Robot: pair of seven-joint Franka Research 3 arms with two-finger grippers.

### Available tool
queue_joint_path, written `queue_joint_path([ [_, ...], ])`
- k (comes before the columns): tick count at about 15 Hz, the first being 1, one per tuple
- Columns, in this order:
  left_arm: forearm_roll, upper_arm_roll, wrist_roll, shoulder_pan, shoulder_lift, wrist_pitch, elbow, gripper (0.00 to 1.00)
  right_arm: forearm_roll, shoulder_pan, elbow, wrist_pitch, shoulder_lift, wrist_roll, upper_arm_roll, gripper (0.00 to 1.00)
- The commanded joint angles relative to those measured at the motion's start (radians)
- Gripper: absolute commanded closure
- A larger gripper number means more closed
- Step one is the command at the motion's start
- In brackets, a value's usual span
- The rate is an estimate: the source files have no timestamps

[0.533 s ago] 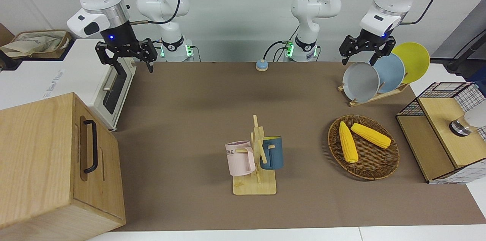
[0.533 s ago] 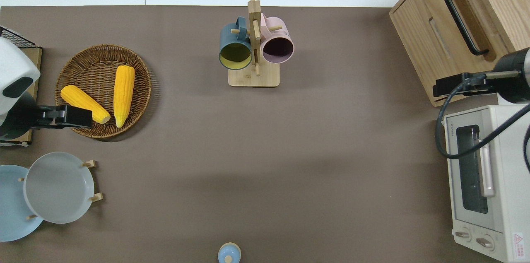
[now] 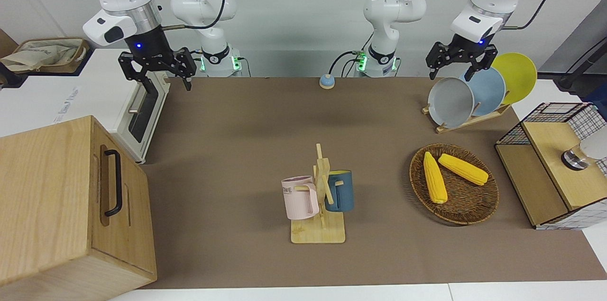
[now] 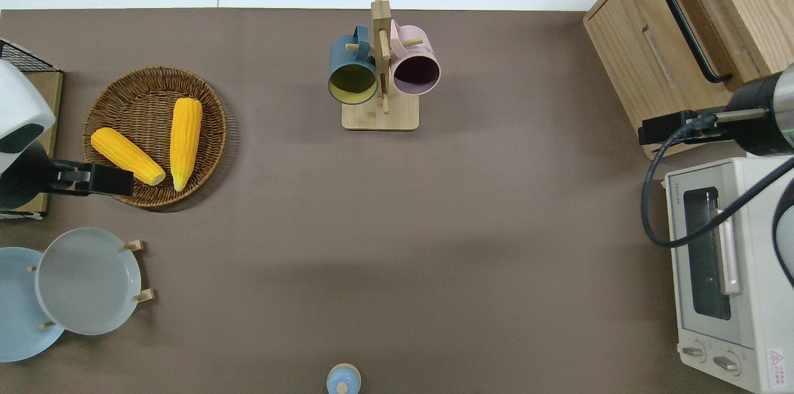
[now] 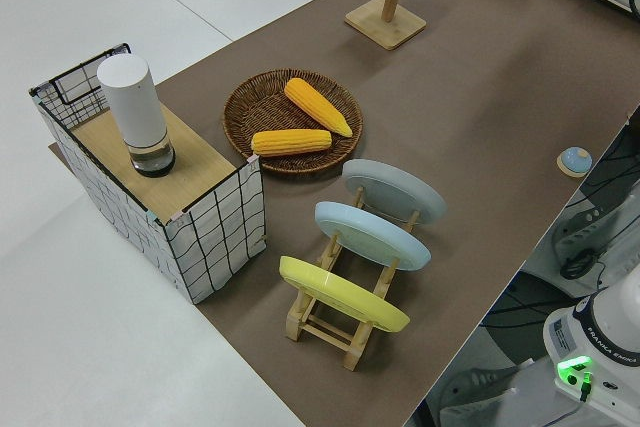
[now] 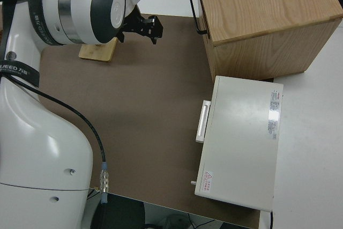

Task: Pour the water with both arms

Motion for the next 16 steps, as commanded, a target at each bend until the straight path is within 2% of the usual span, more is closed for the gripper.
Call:
queue_joint_path([
  [1, 0.024, -0.002, 0.001, -0.009, -0.004, -0.007, 0.001, 0.00, 0.028, -0.016, -0.006, 0.015, -0.011, -0.016, 0.009, 0.017],
  [6, 0.019, 0.018, 0.012, 0.013, -0.007, -0.008, 0.001, 0.00, 0.030, -0.011, -0.001, 0.020, 0.006, 0.006, 0.013, 0.017],
  [9, 0.015, 0.034, 0.057, 0.053, -0.004, -0.007, 0.001, 0.00, 0.030, 0.012, -0.012, 0.105, 0.027, 0.009, 0.013, 0.017],
  [12, 0.010, 0.103, 0.191, 0.074, -0.003, -0.004, 0.003, 0.00, 0.025, 0.055, -0.012, 0.176, 0.066, 0.007, 0.018, 0.017],
  [13, 0.010, 0.143, 0.249, 0.074, 0.000, 0.004, 0.003, 0.00, 0.025, 0.079, -0.015, 0.226, 0.084, -0.002, 0.023, 0.017],
  [16, 0.010, 0.218, 0.334, 0.074, 0.003, 0.037, 0.009, 0.00, 0.007, 0.139, -0.017, 0.314, 0.125, -0.016, 0.024, 0.017],
])
